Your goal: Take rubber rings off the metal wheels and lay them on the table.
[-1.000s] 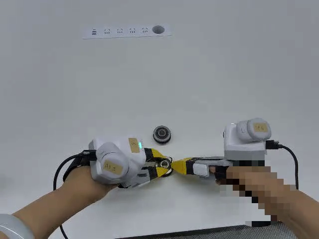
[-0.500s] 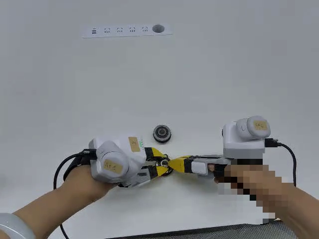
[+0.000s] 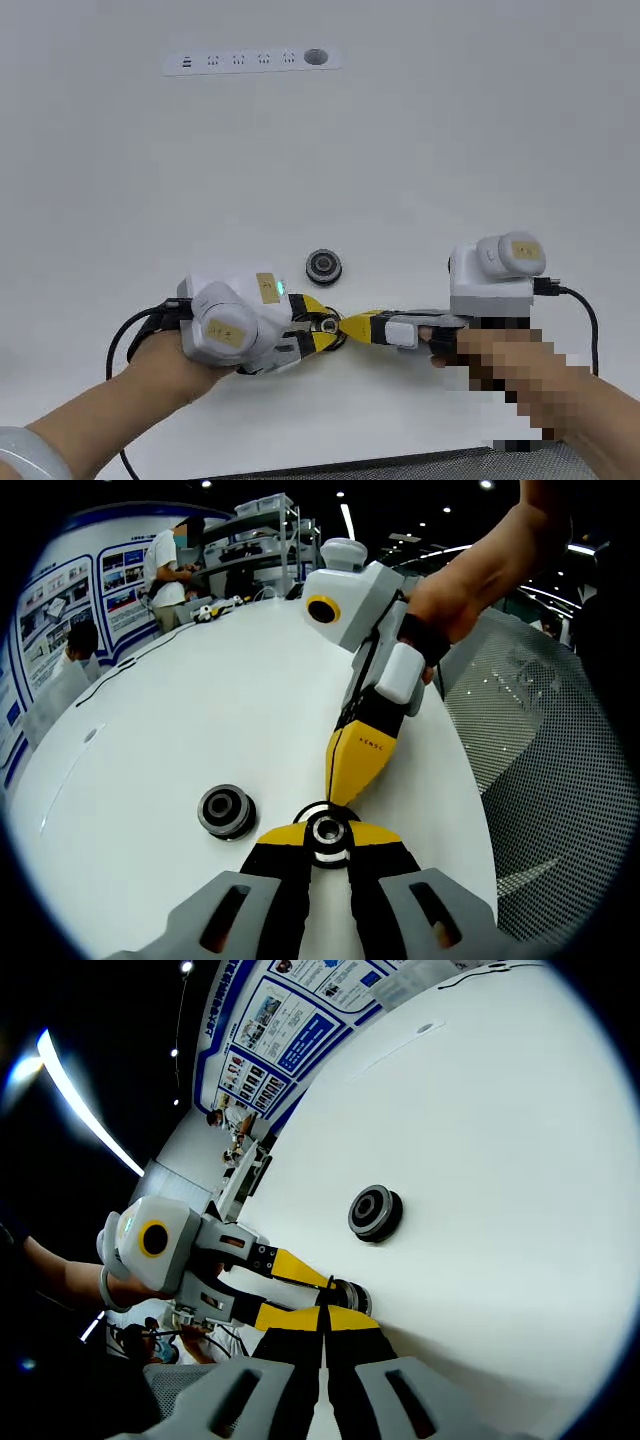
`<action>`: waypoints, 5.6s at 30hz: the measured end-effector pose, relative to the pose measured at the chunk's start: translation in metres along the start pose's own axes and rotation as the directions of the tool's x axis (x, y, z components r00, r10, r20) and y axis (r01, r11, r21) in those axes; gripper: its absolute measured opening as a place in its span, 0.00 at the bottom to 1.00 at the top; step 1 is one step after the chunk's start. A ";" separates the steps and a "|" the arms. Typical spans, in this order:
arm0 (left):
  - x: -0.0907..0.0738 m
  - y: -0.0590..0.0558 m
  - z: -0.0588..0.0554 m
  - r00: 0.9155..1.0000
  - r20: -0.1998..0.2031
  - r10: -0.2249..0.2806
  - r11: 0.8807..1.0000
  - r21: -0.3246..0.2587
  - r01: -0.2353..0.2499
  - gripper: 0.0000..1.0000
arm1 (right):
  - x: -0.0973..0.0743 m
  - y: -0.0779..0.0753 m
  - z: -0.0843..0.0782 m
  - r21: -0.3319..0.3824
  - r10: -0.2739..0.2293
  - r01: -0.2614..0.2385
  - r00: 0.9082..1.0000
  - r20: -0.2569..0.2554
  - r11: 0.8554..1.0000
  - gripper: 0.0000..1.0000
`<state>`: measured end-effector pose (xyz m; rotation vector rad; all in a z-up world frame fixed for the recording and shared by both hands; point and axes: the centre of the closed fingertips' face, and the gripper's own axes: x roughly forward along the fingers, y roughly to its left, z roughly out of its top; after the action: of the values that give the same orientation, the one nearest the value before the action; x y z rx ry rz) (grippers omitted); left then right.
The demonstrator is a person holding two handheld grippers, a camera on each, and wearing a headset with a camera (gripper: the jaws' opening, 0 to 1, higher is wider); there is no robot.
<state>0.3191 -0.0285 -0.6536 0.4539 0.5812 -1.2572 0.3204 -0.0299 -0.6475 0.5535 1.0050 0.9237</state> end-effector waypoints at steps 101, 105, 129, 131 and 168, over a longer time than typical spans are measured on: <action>-0.023 0.005 -0.021 0.994 0.041 0.097 0.991 -0.101 -0.093 0.56 | -0.052 -0.058 0.013 0.057 -0.217 0.211 0.969 0.117 0.976 0.02; -0.023 0.005 -0.021 0.994 0.041 0.099 0.990 -0.101 -0.094 0.56 | -0.051 -0.060 0.013 0.020 -0.232 0.231 0.966 0.110 0.973 0.03; -0.021 0.005 -0.009 0.995 0.056 0.087 0.992 -0.095 -0.082 0.45 | -0.049 -0.047 0.020 -0.029 -0.185 0.191 0.973 0.137 0.981 0.18; -0.021 0.005 -0.007 0.995 0.058 0.085 0.993 -0.091 -0.080 0.43 | -0.047 -0.044 0.018 -0.030 -0.179 0.184 0.975 0.132 0.982 0.18; -0.002 0.002 0.001 0.999 0.021 0.046 0.995 -0.089 -0.044 0.17 | -0.028 -0.029 0.005 -0.016 -0.115 0.118 0.988 0.100 0.993 0.16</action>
<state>0.3208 -0.0276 -0.6516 0.3759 0.6013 -1.1875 0.3299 -0.0686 -0.6543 0.5121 0.9269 0.7951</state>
